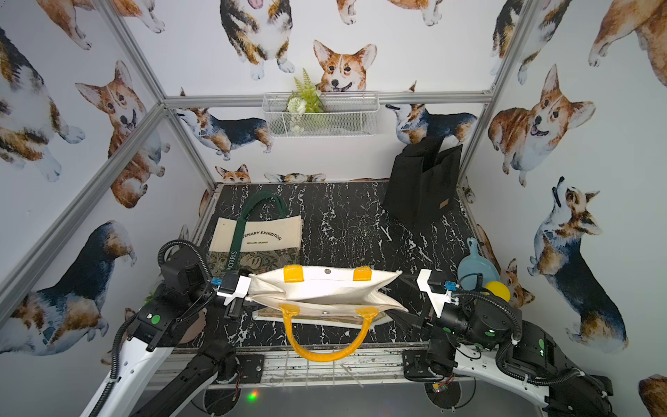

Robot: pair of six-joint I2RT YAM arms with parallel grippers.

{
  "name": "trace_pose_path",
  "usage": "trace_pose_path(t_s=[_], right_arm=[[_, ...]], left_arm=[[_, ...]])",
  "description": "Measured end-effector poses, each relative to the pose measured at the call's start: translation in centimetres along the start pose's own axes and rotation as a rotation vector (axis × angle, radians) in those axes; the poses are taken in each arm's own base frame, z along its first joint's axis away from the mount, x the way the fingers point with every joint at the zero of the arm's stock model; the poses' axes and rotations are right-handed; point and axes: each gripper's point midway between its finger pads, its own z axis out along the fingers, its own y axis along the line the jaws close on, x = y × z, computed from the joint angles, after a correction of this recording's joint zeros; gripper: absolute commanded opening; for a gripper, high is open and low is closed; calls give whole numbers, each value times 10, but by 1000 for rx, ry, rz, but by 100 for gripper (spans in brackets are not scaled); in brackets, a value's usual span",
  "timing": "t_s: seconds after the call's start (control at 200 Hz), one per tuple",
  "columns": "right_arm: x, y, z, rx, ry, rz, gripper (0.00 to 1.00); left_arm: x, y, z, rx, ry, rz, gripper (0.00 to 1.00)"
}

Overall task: Put away the canvas bag
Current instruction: Press the canvas bag at the center of the board.

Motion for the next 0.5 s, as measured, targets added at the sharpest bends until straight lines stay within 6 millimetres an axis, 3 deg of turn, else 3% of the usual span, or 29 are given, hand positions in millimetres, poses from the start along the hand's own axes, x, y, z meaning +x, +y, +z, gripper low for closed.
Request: trace_pose_path(t_s=[0.17,0.501], right_arm=[[-5,8,-7,-51,-24,-76,90],[-11,9,-17,-56,-68,-173,90]], left_arm=[[-9,-7,-3,14,9,109,0],[-11,-11,-1,54,-2,126,0]])
